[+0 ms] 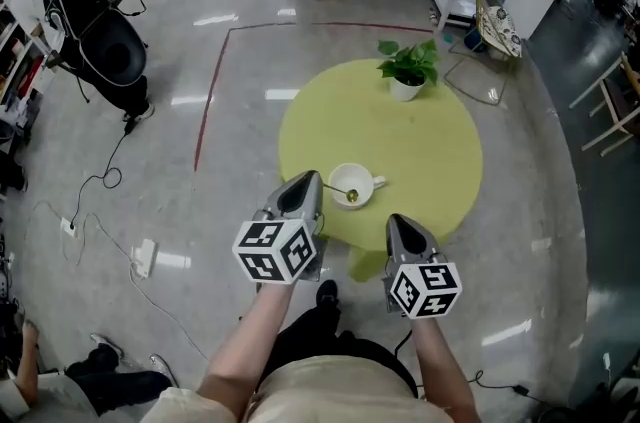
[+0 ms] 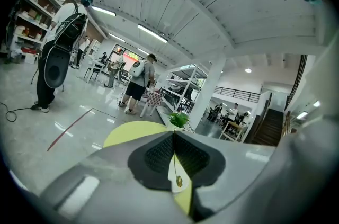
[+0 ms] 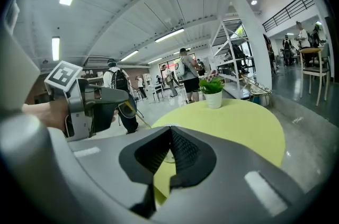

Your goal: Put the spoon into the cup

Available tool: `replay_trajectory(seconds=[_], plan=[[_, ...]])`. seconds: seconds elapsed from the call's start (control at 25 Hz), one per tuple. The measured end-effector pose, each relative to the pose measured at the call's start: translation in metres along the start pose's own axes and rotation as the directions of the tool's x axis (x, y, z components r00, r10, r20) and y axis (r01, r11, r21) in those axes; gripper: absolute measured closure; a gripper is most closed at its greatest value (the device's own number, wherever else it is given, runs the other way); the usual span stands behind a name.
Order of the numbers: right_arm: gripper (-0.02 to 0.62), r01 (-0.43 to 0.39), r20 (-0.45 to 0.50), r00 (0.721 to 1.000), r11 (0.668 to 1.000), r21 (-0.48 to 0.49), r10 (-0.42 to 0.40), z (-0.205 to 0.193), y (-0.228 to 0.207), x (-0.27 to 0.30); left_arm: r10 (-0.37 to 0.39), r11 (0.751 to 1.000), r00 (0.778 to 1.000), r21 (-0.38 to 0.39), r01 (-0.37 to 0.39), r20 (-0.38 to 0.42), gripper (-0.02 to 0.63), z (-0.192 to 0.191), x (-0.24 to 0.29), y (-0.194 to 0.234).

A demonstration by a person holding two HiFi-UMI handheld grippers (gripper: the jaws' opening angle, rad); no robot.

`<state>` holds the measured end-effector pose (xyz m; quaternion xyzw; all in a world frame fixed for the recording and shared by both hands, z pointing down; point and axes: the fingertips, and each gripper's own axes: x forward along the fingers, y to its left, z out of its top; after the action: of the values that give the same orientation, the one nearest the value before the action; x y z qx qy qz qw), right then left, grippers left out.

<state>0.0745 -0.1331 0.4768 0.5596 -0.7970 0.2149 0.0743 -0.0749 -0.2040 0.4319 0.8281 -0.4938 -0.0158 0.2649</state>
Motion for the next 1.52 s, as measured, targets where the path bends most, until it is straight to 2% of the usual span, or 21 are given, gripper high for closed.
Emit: replay_trajectory(seconds=[0.56, 0.8, 1.0, 1.28, 1.52], plan=[[0.595, 0.056, -0.009, 0.998, 0.998, 0.033, -0.056, 0.006, -0.016, 0.026, -0.045, 0.999, 0.996, -0.007, 0.045, -0.081, 0.601, -0.013, 0.043, 0.009], [0.595, 0.045, -0.031, 0.999, 0.998, 0.033, -0.044, 0.002, -0.023, 0.035, -0.027, 0.999, 0.994, -0.019, 0.026, -0.110, 0.601, -0.028, 0.054, 0.013], [0.595, 0.021, -0.058, 0.998, 0.999, 0.044, -0.019, -0.003, -0.025, 0.041, 0.001, 1.000, 0.992, 0.002, 0.000, -0.126, 0.601, -0.037, 0.057, 0.015], [0.595, -0.001, -0.088, 0.996, 0.999, 0.037, 0.004, -0.007, -0.034, 0.043, 0.025, 0.999, 0.990, -0.039, -0.031, -0.138, 0.601, -0.050, 0.065, 0.016], [0.595, -0.023, -0.105, 0.994, 0.999, 0.035, 0.027, -0.008, -0.039, 0.047, 0.054, 0.997, 0.989, -0.044, -0.061, -0.140, 0.601, -0.056, 0.067, 0.018]])
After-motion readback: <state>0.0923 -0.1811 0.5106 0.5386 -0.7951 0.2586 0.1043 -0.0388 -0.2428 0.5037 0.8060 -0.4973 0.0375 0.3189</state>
